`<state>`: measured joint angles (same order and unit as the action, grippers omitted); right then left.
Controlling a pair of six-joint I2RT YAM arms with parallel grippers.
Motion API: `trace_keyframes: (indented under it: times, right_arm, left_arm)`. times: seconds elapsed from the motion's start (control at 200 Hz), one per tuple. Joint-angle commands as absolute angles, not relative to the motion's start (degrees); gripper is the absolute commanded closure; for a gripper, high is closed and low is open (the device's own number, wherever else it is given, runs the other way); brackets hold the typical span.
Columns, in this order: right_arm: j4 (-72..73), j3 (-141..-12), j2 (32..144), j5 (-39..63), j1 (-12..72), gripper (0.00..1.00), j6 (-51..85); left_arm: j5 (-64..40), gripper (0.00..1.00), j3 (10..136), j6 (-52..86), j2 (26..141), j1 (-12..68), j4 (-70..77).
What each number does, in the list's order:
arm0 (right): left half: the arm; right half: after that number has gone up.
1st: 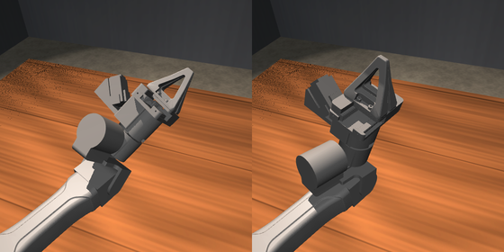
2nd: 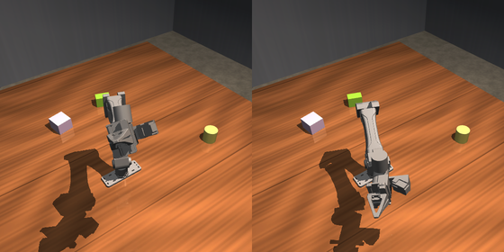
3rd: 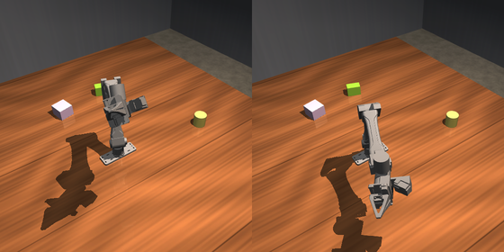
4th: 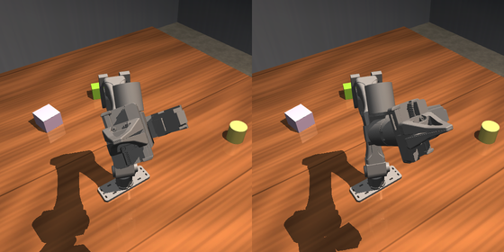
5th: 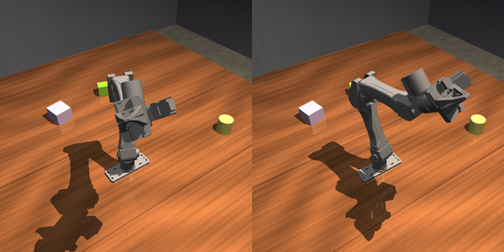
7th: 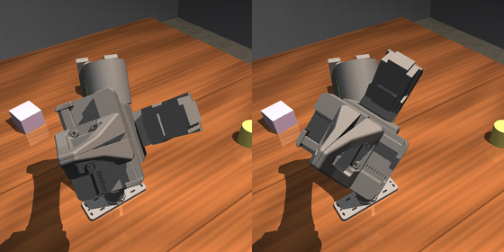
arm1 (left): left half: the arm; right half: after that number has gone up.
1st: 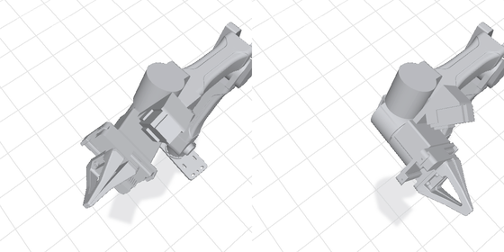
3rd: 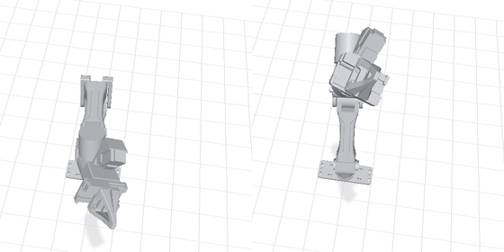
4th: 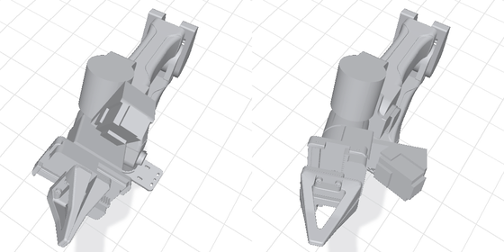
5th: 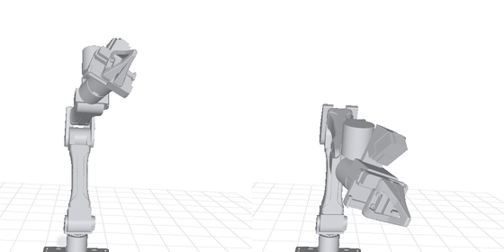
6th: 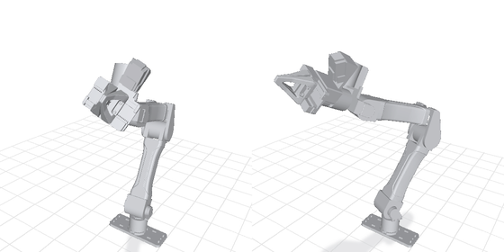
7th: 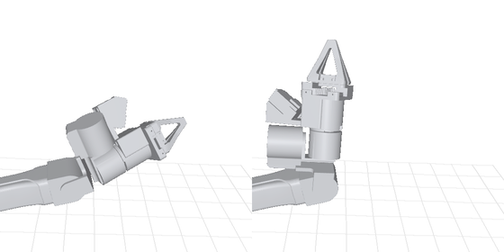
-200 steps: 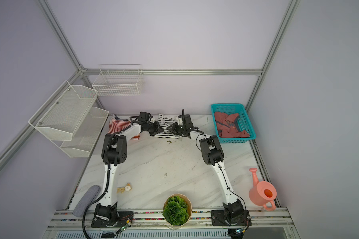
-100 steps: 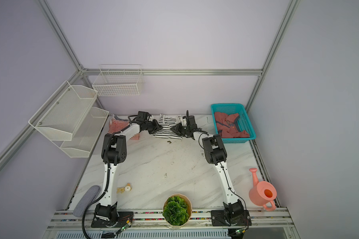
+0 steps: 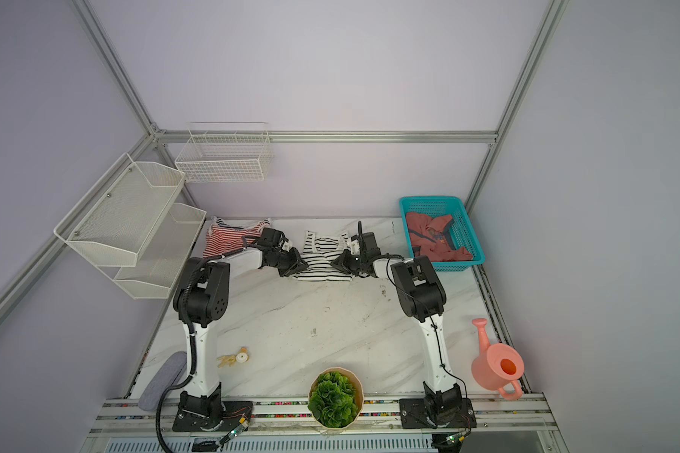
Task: Fold and stack tank tops
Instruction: Move the tank top to the top-center of the table.
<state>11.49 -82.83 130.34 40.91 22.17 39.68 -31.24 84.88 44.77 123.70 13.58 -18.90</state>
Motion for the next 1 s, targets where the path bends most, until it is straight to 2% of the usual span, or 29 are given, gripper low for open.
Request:
trace_keyframes:
  times: [0.0,0.13,0.275,0.45,0.62,0.75,0.78,0.825,0.995]
  right_arm:
    - [5.0,-77.7,128.3,37.6,24.3,0.84,36.3]
    - [5.8,-72.8,124.8,37.2,25.9,0.81,36.5]
    - [6.1,-71.7,120.7,37.0,26.5,0.73,37.4]
    - [3.4,-74.8,115.2,36.1,26.6,0.61,35.6]
    - [0.1,-77.8,111.3,33.7,26.4,0.53,34.1]
    - [-3.4,-78.0,109.6,32.4,25.6,0.46,30.5]
    - [-4.7,-78.0,109.4,31.6,25.4,0.4,29.2]
    - [-7.0,-77.9,109.2,30.0,25.0,0.36,27.4]
    - [-12.8,-76.7,109.0,25.3,23.6,0.31,22.0]
  left_arm:
    - [-29.4,0.84,78.5,43.6,118.8,15.4,-19.6]
    - [-27.5,0.84,74.4,44.2,115.0,16.5,-19.7]
    - [-23.9,0.8,78.4,42.8,113.4,16.4,-22.9]
    - [-22.8,0.67,86.8,40.1,113.2,16.2,-28.3]
    - [-21.3,0.42,89.9,37.3,110.2,15.7,-31.4]
    - [-20.4,0.37,88.6,35.1,107.3,14.4,-33.1]
    - [-20.0,0.36,87.8,34.4,106.5,14.2,-33.2]
    - [-19.2,0.36,86.4,32.8,105.3,14.0,-33.4]
    - [-17.8,0.32,80.2,27.8,102.3,14.0,-32.3]
